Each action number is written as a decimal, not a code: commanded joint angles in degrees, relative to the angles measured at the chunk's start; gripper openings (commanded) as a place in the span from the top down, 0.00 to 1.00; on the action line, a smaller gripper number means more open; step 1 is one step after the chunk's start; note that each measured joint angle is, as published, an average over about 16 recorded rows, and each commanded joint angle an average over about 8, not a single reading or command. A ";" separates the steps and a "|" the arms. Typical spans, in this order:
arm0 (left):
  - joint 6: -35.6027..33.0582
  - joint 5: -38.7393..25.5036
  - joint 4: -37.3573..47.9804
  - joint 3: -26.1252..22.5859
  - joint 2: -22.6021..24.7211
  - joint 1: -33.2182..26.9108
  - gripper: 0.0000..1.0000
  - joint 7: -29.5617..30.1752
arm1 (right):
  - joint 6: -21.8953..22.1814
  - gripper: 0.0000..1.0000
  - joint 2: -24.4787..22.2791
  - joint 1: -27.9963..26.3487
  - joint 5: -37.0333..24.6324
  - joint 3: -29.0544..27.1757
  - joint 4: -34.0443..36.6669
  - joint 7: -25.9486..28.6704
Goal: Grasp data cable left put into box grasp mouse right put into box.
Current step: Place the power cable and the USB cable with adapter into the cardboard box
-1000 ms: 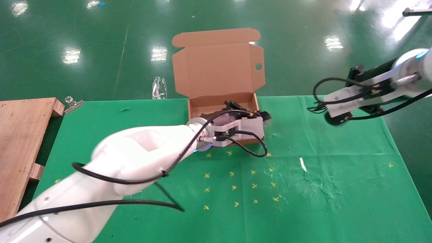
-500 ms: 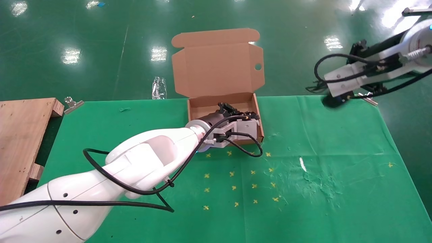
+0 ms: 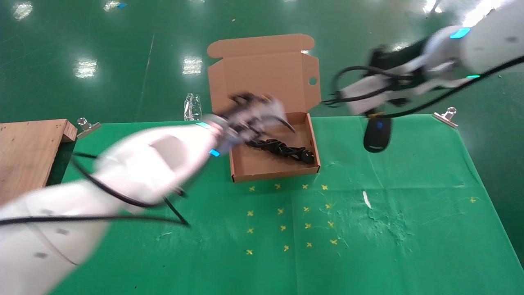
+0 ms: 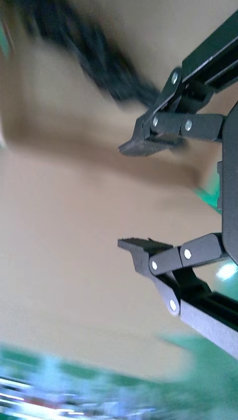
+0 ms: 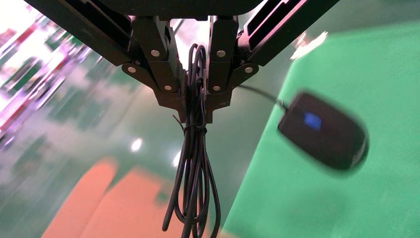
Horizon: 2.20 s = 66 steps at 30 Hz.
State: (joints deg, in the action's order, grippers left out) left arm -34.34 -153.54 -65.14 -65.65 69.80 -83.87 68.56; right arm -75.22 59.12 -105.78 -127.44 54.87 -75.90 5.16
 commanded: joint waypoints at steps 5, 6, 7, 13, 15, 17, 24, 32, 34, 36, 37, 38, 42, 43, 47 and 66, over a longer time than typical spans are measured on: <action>-0.60 2.46 -3.34 4.82 -9.27 -0.96 0.00 5.15 | 4.85 1.00 4.82 1.53 2.13 0.26 3.03 -3.44; -0.69 2.76 -3.77 5.03 -10.10 -0.95 0.00 5.29 | 5.89 1.00 5.90 1.66 2.59 0.30 4.26 -4.46; -0.77 3.02 -4.11 5.14 -10.68 -0.93 0.00 5.35 | 6.96 1.00 7.03 1.72 3.06 0.34 5.68 -5.61; -1.12 3.44 -4.87 5.11 -11.30 -0.94 0.00 5.28 | 13.58 1.00 14.82 0.85 6.51 0.51 16.49 -14.44; -1.14 3.45 -4.91 5.11 -11.31 -0.95 0.00 5.28 | 15.60 1.00 16.86 0.40 8.27 0.73 19.42 -17.54; -1.16 3.45 -4.92 5.11 -11.32 -0.95 0.00 5.28 | 17.34 1.00 18.24 -0.02 10.50 1.21 21.48 -20.41; -1.18 3.44 -4.94 5.12 -11.32 -0.94 0.00 5.30 | 19.33 1.00 18.96 -0.93 18.80 5.33 24.14 -26.32; -1.18 3.43 -4.95 5.12 -11.32 -0.94 0.00 5.30 | 17.21 1.00 18.47 -1.38 25.13 8.96 26.12 -28.21; -1.18 3.43 -4.95 5.12 -11.32 -0.94 0.00 5.30 | 16.84 1.00 18.35 -1.39 26.12 9.48 26.53 -28.32; -1.18 3.43 -4.95 5.12 -11.32 -0.94 0.00 5.30 | 16.69 1.00 18.23 -1.45 26.90 9.88 27.02 -28.28; -1.18 3.43 -4.95 5.12 -11.32 -0.94 0.00 5.30 | 16.68 1.00 18.17 -1.53 27.23 10.03 27.23 -28.23; -1.18 3.43 -4.95 5.12 -11.32 -0.94 0.00 5.30 | 16.70 1.00 18.10 -1.64 27.54 10.13 27.40 -28.16; -1.18 3.42 -4.95 5.12 -11.32 -0.94 0.00 5.30 | 16.73 1.00 17.65 -2.39 28.72 10.17 27.30 -27.85; -1.18 3.42 -4.95 5.12 -11.32 -0.94 0.00 5.30 | 16.65 1.00 17.49 -2.59 29.02 10.13 27.09 -27.77; -1.18 3.42 -4.95 5.12 -11.32 -0.94 0.00 5.30 | 15.93 1.00 16.72 -3.14 29.93 10.00 25.96 -27.39; -1.18 3.42 -4.95 5.12 -11.32 -0.94 0.00 5.30 | 14.30 1.00 12.14 -3.80 31.25 9.04 18.22 -23.29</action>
State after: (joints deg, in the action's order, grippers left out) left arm -35.52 -150.12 -70.09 -60.52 58.48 -84.81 73.87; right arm -61.01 71.50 -109.17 -96.43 64.23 -57.10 -18.10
